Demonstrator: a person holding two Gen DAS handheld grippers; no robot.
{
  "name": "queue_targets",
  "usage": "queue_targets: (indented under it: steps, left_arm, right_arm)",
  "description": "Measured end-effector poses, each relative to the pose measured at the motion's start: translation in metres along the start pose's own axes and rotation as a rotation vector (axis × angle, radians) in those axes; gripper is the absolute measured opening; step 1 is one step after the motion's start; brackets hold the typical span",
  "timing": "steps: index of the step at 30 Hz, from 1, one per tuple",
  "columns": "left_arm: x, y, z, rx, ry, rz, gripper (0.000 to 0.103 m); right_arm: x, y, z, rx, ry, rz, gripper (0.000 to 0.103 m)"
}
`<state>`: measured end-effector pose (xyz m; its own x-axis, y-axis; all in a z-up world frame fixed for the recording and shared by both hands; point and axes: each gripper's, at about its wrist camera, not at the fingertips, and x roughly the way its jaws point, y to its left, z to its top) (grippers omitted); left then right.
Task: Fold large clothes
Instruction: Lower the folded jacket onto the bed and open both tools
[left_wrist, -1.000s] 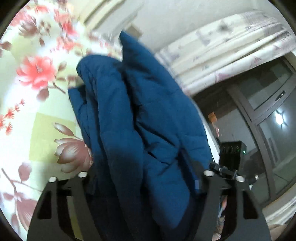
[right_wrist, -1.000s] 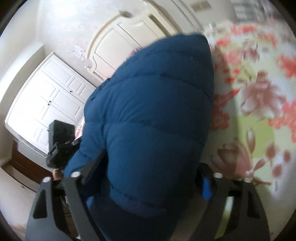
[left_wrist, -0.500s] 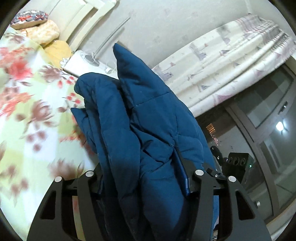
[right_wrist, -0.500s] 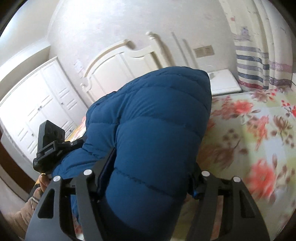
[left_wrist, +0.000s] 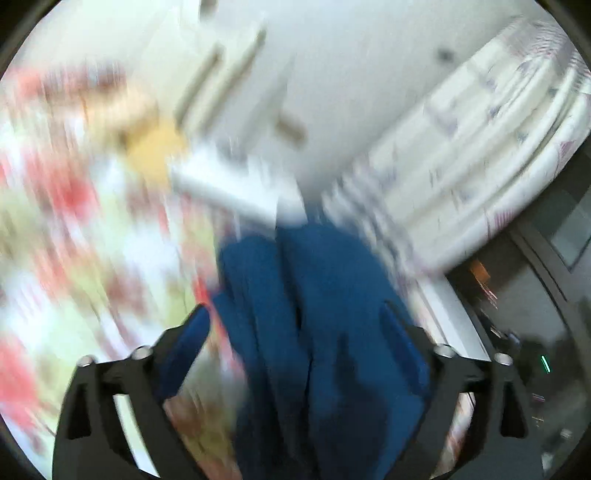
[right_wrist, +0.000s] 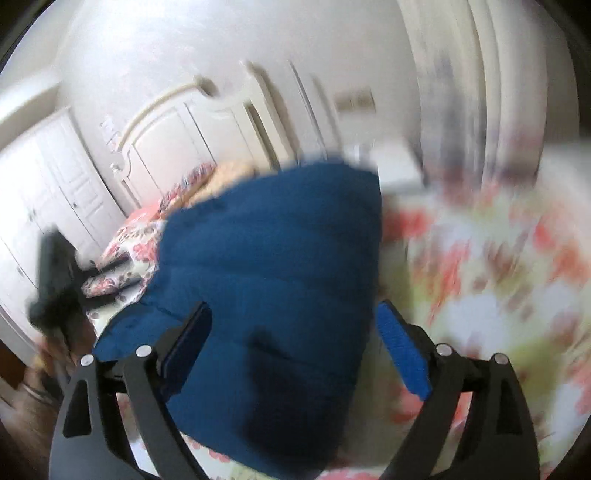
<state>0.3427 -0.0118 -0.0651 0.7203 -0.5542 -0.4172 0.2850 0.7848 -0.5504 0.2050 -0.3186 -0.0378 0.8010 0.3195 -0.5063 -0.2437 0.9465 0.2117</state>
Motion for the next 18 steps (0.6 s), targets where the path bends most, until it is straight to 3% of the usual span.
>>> queue_targets:
  steps: [1, 2, 3, 5, 7, 9, 12, 13, 18]
  left_arm:
    - [-0.002, -0.011, 0.012, 0.028, -0.030, 0.017, 0.089]
    - [0.009, -0.030, 0.028, 0.085, -0.020, 0.039, 0.090]
    - [0.028, -0.049, 0.039, 0.153, 0.024, 0.063, 0.091]
    - [0.066, -0.076, 0.048, 0.275, 0.102, 0.101, 0.092]
    - [0.122, -0.092, 0.050, 0.396, 0.206, 0.156, 0.092]
    - [0.156, -0.088, 0.049, 0.430, 0.261, 0.170, 0.092]
    - [0.190, -0.069, 0.045, 0.456, 0.304, 0.222, 0.093]
    - [0.206, -0.056, 0.039, 0.447, 0.353, 0.231, 0.096]
    - [0.218, -0.007, 0.033, 0.285, 0.388, 0.100, 0.099]
  right_arm:
    - [-0.003, 0.019, 0.001, -0.060, -0.019, 0.000, 0.087]
    - [-0.004, 0.039, 0.000, -0.124, -0.026, 0.003, 0.078]
    - [0.000, 0.060, -0.002, -0.192, -0.024, 0.004, 0.067]
    - [0.009, 0.106, -0.012, -0.344, -0.026, -0.020, 0.059]
    - [0.021, 0.144, -0.030, -0.478, -0.010, -0.040, 0.057]
    - [0.036, 0.170, -0.047, -0.572, 0.004, -0.061, 0.057]
    - [0.064, 0.193, -0.073, -0.689, 0.064, -0.102, 0.050]
    - [0.075, 0.197, -0.084, -0.739, 0.080, -0.139, 0.050]
    - [0.102, 0.205, -0.101, -0.806, 0.101, -0.186, 0.051]
